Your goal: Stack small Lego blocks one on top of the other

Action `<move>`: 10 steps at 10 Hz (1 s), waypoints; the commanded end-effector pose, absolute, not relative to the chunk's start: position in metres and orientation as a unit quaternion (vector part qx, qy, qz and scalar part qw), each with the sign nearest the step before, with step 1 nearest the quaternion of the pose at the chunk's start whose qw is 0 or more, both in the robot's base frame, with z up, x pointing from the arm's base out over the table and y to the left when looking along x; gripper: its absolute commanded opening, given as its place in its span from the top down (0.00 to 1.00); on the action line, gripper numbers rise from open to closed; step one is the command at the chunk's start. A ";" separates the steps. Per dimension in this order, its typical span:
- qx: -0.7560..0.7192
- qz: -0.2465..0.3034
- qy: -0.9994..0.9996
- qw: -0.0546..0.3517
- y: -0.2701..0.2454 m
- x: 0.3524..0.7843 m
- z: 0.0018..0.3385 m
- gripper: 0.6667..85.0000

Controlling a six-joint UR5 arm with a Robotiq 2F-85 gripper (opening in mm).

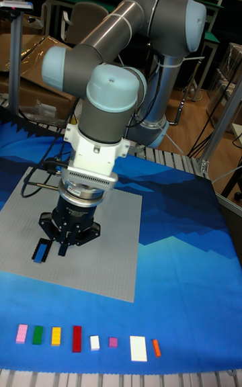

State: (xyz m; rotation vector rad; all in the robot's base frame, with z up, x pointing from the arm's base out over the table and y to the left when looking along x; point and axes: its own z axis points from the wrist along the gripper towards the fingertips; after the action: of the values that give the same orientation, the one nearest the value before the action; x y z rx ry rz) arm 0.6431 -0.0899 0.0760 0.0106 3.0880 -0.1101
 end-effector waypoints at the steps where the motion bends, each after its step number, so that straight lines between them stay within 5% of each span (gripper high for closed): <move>1: 0.046 -0.020 0.998 0.030 -0.090 0.649 0.076 1.00; 5: 0.045 -0.023 0.997 0.061 -0.092 0.666 0.077 1.00; 10: -0.014 -0.036 0.999 0.028 -0.164 0.704 0.075 1.00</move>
State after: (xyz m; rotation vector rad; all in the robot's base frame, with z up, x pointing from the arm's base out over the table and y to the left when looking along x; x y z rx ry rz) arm 0.6841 -0.1289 0.0760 0.0213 3.0613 -0.1079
